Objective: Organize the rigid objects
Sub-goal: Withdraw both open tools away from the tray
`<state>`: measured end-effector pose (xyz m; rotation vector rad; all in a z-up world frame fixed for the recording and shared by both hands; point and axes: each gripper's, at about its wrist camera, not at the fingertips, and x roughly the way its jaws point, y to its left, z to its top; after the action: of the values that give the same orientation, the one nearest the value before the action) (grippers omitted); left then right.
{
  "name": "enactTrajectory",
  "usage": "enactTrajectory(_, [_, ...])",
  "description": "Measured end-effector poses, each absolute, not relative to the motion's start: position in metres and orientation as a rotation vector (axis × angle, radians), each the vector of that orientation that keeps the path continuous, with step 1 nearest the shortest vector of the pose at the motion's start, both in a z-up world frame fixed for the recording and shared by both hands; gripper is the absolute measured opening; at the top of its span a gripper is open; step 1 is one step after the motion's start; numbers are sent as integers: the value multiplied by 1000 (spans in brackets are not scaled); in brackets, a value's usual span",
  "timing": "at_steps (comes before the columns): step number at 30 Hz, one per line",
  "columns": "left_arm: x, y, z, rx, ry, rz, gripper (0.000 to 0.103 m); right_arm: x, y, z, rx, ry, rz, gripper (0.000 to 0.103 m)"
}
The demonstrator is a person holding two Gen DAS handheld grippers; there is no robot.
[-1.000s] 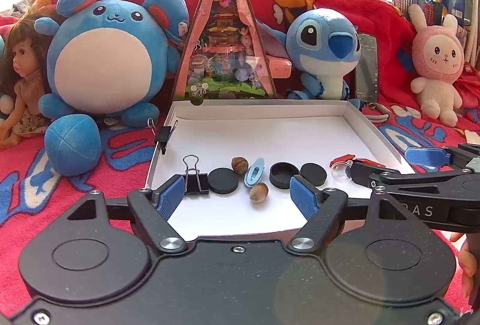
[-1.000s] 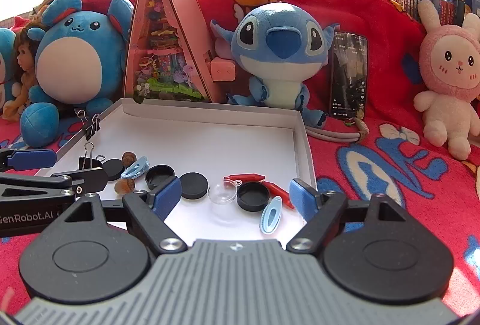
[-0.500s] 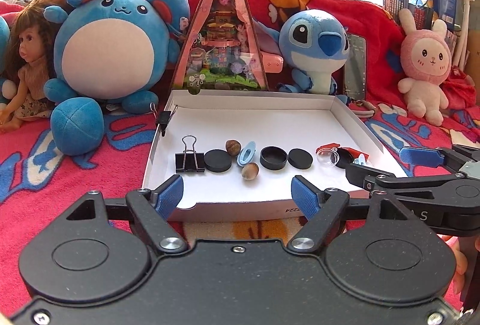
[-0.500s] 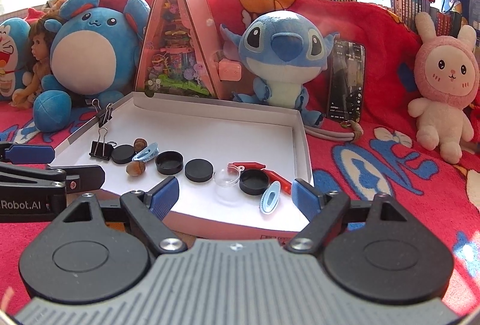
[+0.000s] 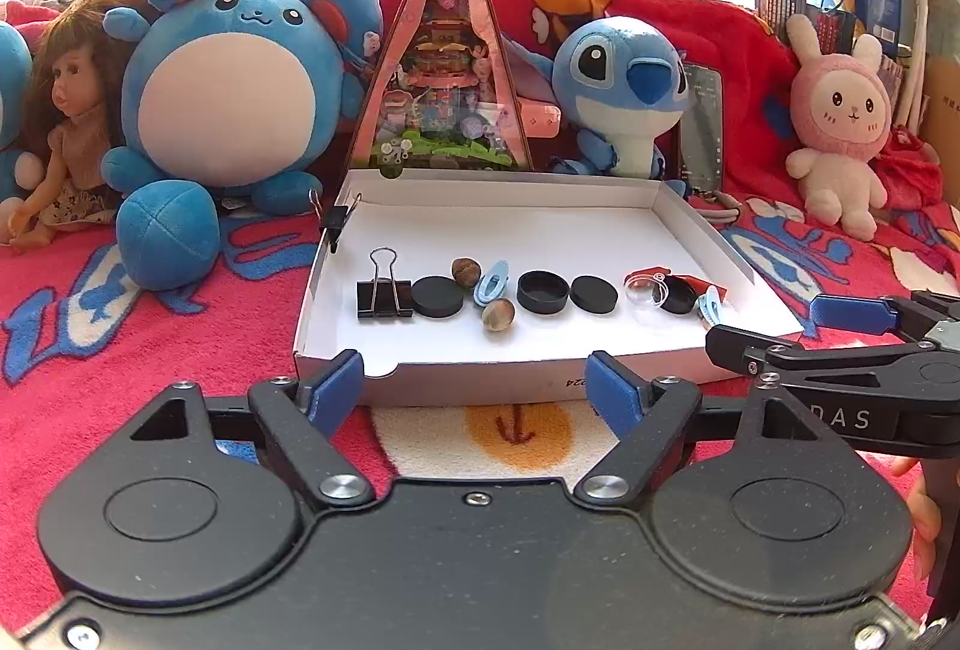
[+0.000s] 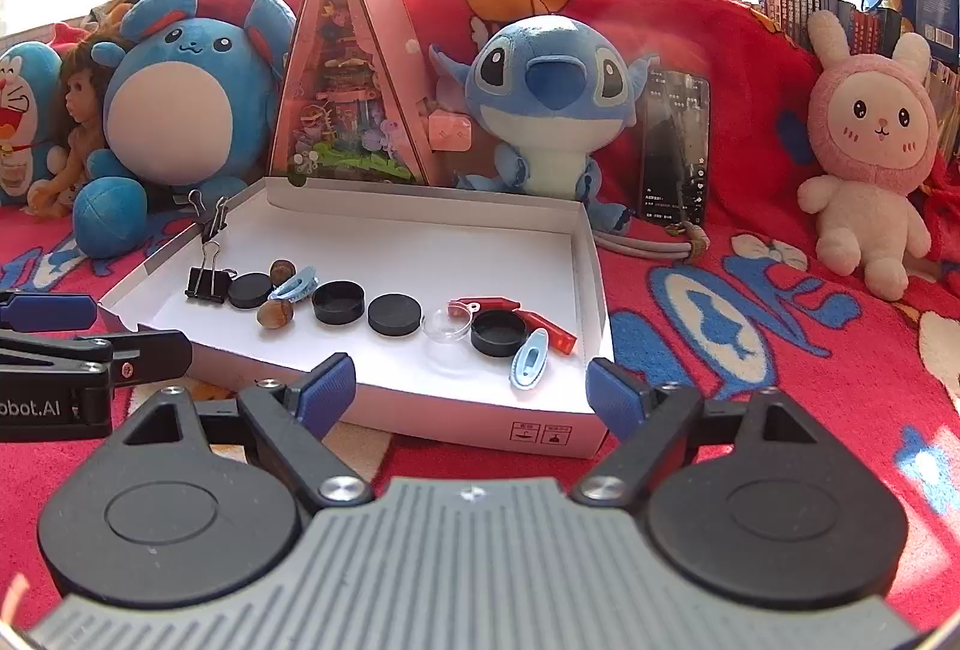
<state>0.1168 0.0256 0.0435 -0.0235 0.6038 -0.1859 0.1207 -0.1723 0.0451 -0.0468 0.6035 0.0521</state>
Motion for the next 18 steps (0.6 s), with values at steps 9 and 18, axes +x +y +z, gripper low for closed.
enactTrajectory(9, [109,23,21,9,635,-162,81,112,-172,24,-22,649,36,92])
enactTrajectory(18, [111,18,3,25,647,-110,82,110,-171,3,31,689,-2,92])
